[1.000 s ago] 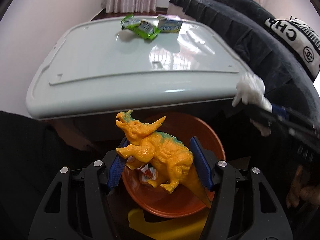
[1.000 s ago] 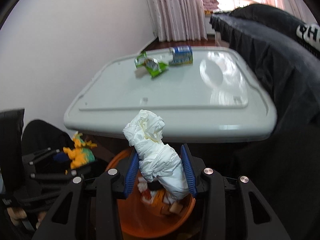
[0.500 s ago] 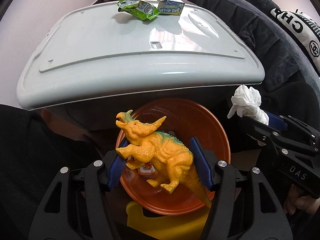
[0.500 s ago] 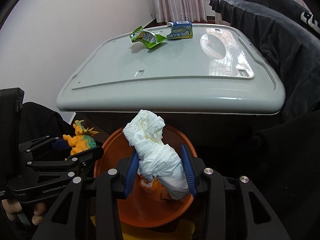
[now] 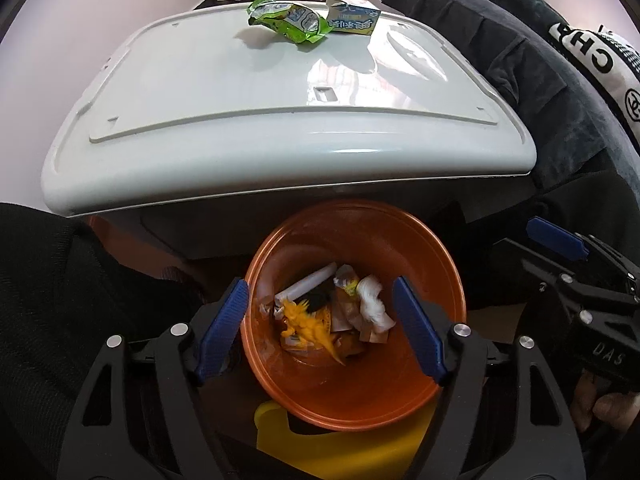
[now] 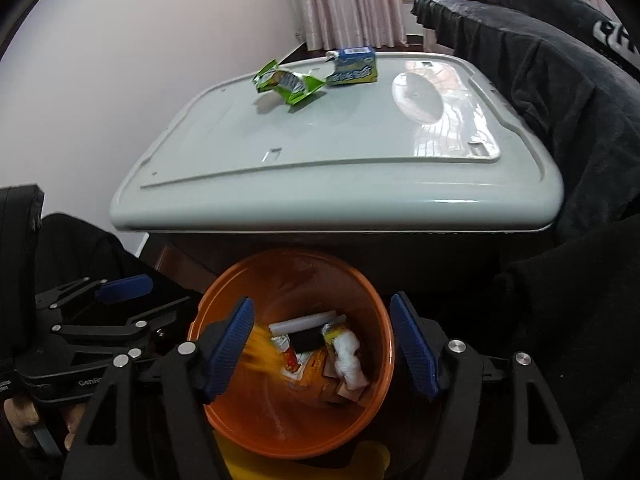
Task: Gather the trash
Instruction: 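Carry dinosaur and tissue over the orange bucket and open both tools, then grasp the green snack wrapper with the left tool, then grasp the blue milk carton with the right tool while the left tool holds the wrapper, then carry wrapper and carton over the orange bucket and open both tools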
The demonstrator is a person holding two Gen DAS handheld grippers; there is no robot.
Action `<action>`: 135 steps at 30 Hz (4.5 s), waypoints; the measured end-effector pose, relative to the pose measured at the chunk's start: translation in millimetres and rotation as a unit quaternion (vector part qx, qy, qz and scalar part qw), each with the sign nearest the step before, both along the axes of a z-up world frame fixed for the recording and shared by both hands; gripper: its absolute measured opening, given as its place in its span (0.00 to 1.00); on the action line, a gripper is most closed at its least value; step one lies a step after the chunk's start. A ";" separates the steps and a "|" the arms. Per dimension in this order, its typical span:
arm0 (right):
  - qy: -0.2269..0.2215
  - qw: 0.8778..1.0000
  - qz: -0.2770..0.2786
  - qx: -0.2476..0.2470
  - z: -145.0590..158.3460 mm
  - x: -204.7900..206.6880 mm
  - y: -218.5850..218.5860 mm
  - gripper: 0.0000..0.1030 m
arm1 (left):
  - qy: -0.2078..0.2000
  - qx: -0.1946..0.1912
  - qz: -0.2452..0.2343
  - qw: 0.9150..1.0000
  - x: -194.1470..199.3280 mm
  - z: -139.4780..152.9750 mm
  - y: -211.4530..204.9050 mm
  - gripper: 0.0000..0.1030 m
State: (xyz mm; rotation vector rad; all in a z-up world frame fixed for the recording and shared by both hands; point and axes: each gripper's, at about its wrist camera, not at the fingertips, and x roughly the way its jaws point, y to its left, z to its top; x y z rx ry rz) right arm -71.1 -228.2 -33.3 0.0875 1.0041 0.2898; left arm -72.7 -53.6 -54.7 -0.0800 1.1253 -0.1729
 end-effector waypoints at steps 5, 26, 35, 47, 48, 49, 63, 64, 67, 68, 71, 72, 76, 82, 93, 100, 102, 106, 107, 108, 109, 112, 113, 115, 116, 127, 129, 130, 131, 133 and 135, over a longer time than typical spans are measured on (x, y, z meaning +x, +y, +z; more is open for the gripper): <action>0.003 1.000 -0.006 0.003 -1.3 1.3 -2.8 0.68 | 0.004 -0.002 0.004 1.000 0.7 -1.2 1.9 0.71; -0.079 0.997 -0.021 -0.012 60.3 122.9 -38.3 0.95 | -0.061 -0.058 0.105 0.991 135.0 64.3 38.9 0.81; -0.077 0.993 -0.077 0.047 54.6 154.9 -78.2 0.95 | -0.076 -0.101 0.196 0.972 240.8 50.0 18.3 0.81; -0.095 0.992 -0.070 0.052 60.7 147.5 -73.5 0.95 | -0.075 -0.186 0.276 0.940 290.4 15.0 17.9 0.81; -0.097 0.992 -0.069 0.051 61.3 146.9 -73.0 0.95 | -0.072 -0.178 0.277 0.942 294.5 13.4 17.0 0.81; -0.098 0.992 -0.068 0.051 61.6 147.0 -72.6 0.95 | -0.069 -0.166 0.279 0.943 296.9 11.7 16.3 0.81; -0.096 0.993 -0.060 0.045 59.6 148.8 -67.4 0.95 | -0.048 -0.016 0.256 0.965 316.2 -12.6 10.5 0.51; -0.096 0.993 -0.060 0.044 59.2 149.3 -67.0 0.95 | -0.049 -0.003 0.247 0.968 314.6 -12.3 9.8 0.51; -0.096 0.993 -0.062 0.039 57.4 149.7 -66.4 0.95 | -0.054 -0.010 0.215 0.975 303.5 -11.1 14.3 0.49; -0.095 0.993 -0.062 0.038 56.5 149.9 -66.3 0.95 | -0.053 -0.008 0.206 0.977 300.0 -11.2 15.3 0.49; -0.088 0.993 -0.066 0.033 52.7 151.6 -66.3 0.95 | -0.042 -0.008 0.175 0.984 285.5 -6.5 18.3 0.49; -0.086 0.994 -0.066 0.030 51.1 152.7 -65.9 0.95 | -0.045 0.000 0.158 0.986 276.4 -0.5 18.8 0.49; -0.080 0.994 -0.067 0.022 47.0 154.6 -63.5 0.95 | -0.064 0.031 0.106 0.992 239.8 24.5 17.8 0.49; -0.085 0.994 -0.064 0.004 42.6 155.0 -55.0 0.95 | -0.085 0.050 0.062 0.993 173.7 63.0 23.4 0.49; -0.124 0.992 0.012 -0.017 67.7 219.9 2.3 0.95 | -0.139 0.029 0.059 0.988 146.4 63.7 19.1 0.49; -0.074 0.997 -0.005 -0.019 28.5 312.1 41.9 0.95 | -0.151 0.018 0.073 0.986 136.7 69.9 26.8 0.49; -0.072 0.997 -0.012 -0.036 17.1 330.1 50.8 0.95 | -0.147 0.013 0.081 0.986 136.2 68.4 32.7 0.49; -0.072 0.996 -0.024 -0.055 -0.1 354.5 59.4 0.95 | -0.131 -0.002 0.092 0.987 138.0 62.5 41.9 0.49; -0.070 0.995 -0.027 -0.057 -2.7 358.1 61.3 0.95 | -0.128 -0.006 0.096 0.987 138.6 61.4 44.1 0.49; -0.066 0.996 -0.032 -0.059 -8.0 363.3 62.3 0.95 | -0.126 -0.008 0.098 0.987 137.8 61.2 45.8 0.49; -0.061 0.996 -0.035 -0.058 -12.1 367.0 62.9 0.95 | -0.124 -0.010 0.099 0.987 137.5 60.9 46.7 0.49; -0.053 0.995 -0.041 -0.068 -21.2 370.6 64.2 0.76 | -0.123 -0.008 0.103 0.987 137.2 59.8 48.7 0.49; -0.056 0.994 -0.042 -0.079 -22.6 368.8 64.3 0.72 | -0.123 -0.008 0.104 0.987 136.7 59.3 49.3 0.49; -0.062 0.993 -0.046 -0.088 -22.0 364.1 60.9 0.61 | -0.122 -0.007 0.106 0.987 138.2 58.7 48.1 0.49; -0.062 0.993 -0.048 -0.083 -21.2 361.0 57.7 0.61 | -0.121 -0.006 0.106 0.987 138.2 58.2 48.7 0.49; -0.065 0.996 -0.049 -0.043 -0.9 308.5 33.2 0.60 | -0.135 0.009 0.104 0.985 132.0 56.5 44.0 0.49; -0.062 0.996 -0.043 -0.036 6.6 289.1 27.8 0.60 | -0.137 0.013 0.103 0.985 130.2 55.2 42.3 0.49; -0.062 0.997 -0.042 -0.034 9.7 281.2 25.3 0.60 | -0.137 0.014 0.102 0.985 129.5 54.9 41.6 0.49; -0.061 0.997 -0.041 -0.030 13.1 272.0 22.4 0.60 | -0.137 0.016 0.100 0.985 128.2 54.5 40.8 0.49; -0.056 0.998 -0.035 -0.019 19.9 250.8 16.7 0.60 | -0.138 0.020 0.096 0.986 126.0 55.2 39.0 0.49; -0.054 0.998 -0.031 -0.010 28.5 224.9 11.1 0.61 | -0.141 0.027 0.090 0.986 121.5 56.7 36.1 0.49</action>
